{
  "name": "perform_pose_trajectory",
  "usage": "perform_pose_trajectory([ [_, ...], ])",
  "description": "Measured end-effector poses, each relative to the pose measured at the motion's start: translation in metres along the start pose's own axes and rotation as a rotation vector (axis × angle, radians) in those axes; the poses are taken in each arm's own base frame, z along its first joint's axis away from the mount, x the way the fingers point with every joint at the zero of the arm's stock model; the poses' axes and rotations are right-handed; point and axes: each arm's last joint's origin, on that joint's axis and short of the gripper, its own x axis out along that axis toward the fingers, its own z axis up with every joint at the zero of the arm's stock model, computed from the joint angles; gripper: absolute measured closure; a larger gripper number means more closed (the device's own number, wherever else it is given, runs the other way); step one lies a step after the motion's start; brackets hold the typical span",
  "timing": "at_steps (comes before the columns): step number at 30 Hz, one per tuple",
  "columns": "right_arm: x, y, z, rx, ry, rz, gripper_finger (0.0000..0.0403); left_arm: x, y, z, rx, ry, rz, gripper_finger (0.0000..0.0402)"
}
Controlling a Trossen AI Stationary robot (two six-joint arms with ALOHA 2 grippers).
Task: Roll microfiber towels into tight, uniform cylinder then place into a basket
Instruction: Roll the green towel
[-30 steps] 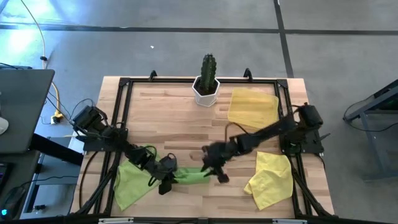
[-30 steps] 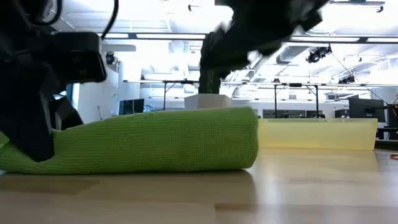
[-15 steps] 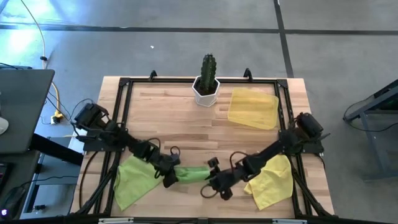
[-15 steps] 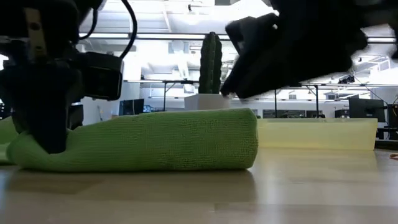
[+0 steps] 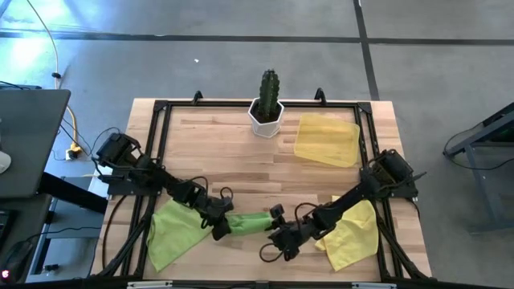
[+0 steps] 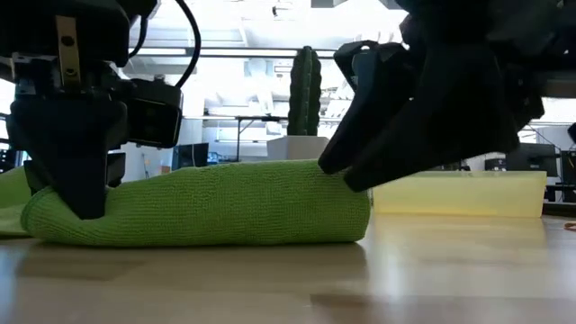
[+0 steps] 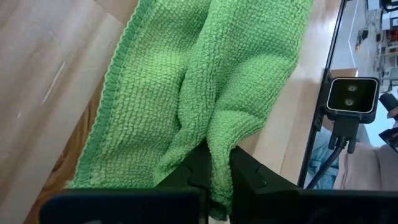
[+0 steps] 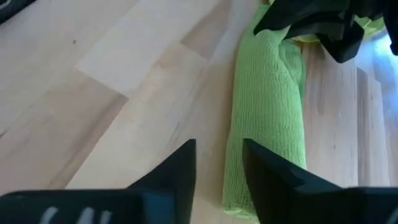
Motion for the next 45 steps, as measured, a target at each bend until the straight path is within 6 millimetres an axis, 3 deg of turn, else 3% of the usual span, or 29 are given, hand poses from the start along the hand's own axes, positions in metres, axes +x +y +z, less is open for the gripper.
perform_pose_trajectory([
  [6,0.0,-0.001,-0.002,-0.06,0.018,-0.009,0.0195,0.0,0.0,0.0,-0.023,-0.006,0.002,0.0386],
  [9,0.0,-0.001,-0.005,-0.089,0.049,-0.021,0.0175,0.0,0.0,0.001,-0.028,-0.009,0.003,0.0383],
  [15,0.0,-0.004,-0.011,-0.109,0.113,-0.07,0.0171,0.0,0.0,0.001,-0.051,-0.013,0.006,0.0381],
  [26,-0.006,-0.006,-0.003,-0.148,0.075,-0.121,0.0171,-0.002,0.004,0.009,-0.103,-0.024,0.006,0.0383],
  [45,0.03,-0.025,-0.029,0.04,0.159,-0.088,0.0177,-0.002,0.004,0.012,-0.108,-0.035,-0.002,0.0381],
])
